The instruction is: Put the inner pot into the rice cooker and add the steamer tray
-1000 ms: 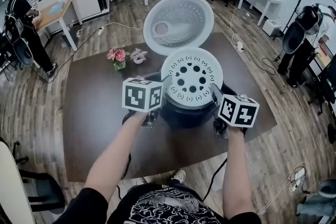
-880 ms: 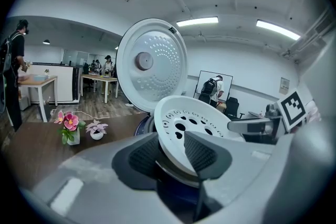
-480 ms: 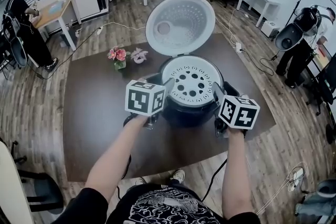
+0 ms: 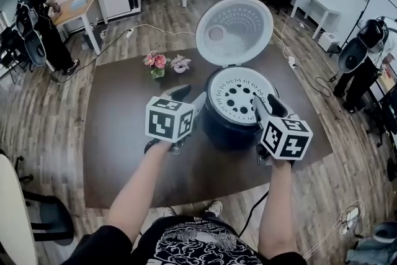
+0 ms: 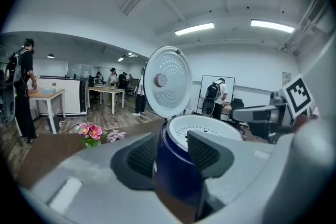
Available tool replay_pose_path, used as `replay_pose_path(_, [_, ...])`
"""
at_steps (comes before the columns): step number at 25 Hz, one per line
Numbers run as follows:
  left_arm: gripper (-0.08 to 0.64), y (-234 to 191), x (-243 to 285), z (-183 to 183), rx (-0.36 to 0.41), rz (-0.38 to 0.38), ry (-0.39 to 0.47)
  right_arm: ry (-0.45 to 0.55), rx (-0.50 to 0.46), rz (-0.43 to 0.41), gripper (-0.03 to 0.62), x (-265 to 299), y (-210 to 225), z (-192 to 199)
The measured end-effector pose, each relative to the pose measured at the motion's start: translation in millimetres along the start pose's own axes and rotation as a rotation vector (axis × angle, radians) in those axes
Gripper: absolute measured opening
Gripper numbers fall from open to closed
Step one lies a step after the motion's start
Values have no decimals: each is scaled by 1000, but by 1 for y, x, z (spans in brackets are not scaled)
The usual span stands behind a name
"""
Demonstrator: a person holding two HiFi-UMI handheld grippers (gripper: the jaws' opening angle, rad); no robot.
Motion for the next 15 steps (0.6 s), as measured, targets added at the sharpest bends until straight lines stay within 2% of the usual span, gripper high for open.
replay_pose_path(6, [189,-24,-38,3,-12,-58,45,12,-36,-83,138,4,-52,-2])
replay_pose_path(10, [166,-47,-59,13,6,-98,46,18,-48,-122,87,11,-81,6])
replay_pose_path(15, [116,-65,-80,18,3,-153,64,25,-64,-120,28,12,-84,11])
Point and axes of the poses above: the fingertips, and each gripper's own axes: x forward along the fingers, y to its right, z out of its underside, the point moved 1 cm from there along -x, backward along the fingers
